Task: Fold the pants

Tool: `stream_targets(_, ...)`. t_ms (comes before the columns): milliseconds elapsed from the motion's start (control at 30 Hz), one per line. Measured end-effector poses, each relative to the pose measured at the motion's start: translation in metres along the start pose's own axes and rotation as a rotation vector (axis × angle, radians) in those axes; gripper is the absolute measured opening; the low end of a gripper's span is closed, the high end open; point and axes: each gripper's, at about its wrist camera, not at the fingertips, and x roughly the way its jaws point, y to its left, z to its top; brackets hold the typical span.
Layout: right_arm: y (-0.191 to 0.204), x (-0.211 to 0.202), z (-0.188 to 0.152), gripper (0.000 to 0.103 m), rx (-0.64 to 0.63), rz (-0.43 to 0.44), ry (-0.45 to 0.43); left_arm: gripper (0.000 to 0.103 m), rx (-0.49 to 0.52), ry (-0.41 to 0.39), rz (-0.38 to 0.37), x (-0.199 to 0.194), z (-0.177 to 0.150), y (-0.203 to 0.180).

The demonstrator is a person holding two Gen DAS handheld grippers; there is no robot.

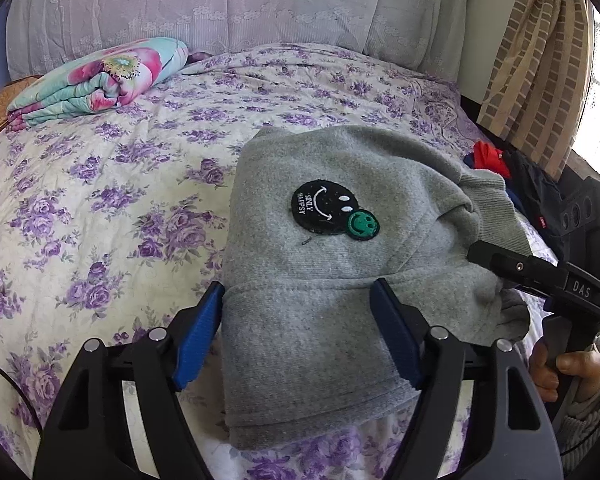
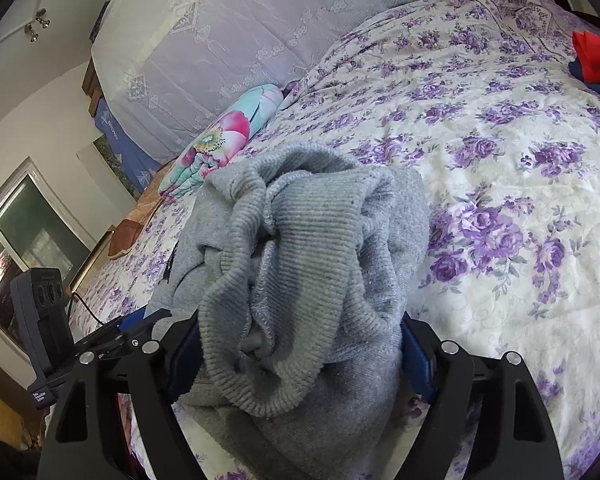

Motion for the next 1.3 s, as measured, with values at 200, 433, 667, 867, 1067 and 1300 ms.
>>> stream_targets(200, -0.001, -0.002, -0.002, 0.077, -0.001, -0.003, -0.012, 0.062, 0.031, -0.018, 0.017, -0.004, 0.000, -0.007)
stream_targets(433, 0.000, -0.006, -0.003, 0.072, -0.009, -0.004, -0.032, 0.055, 0.028, -0.021, 0.026, -0.007, 0.001, -0.009)
stream_targets(667, 0.009, -0.016, -0.002, 0.064, -0.041, 0.003, -0.060, 0.041, 0.020, -0.038, 0.040, -0.018, 0.007, -0.009)
stream_targets(867, 0.023, -0.025, 0.004, 0.059, -0.085, 0.007, -0.071, 0.036, 0.045, -0.076, 0.060, -0.030, 0.017, -0.014)
stream_targets(1067, 0.039, -0.030, 0.023, 0.054, -0.127, 0.028, -0.085, 0.032, 0.053, -0.136, 0.069, -0.041, 0.044, -0.014)
stream_targets(1300, 0.062, -0.029, 0.089, 0.054, -0.206, 0.030, -0.170, 0.032, 0.109, -0.261, 0.117, -0.046, 0.111, -0.018)
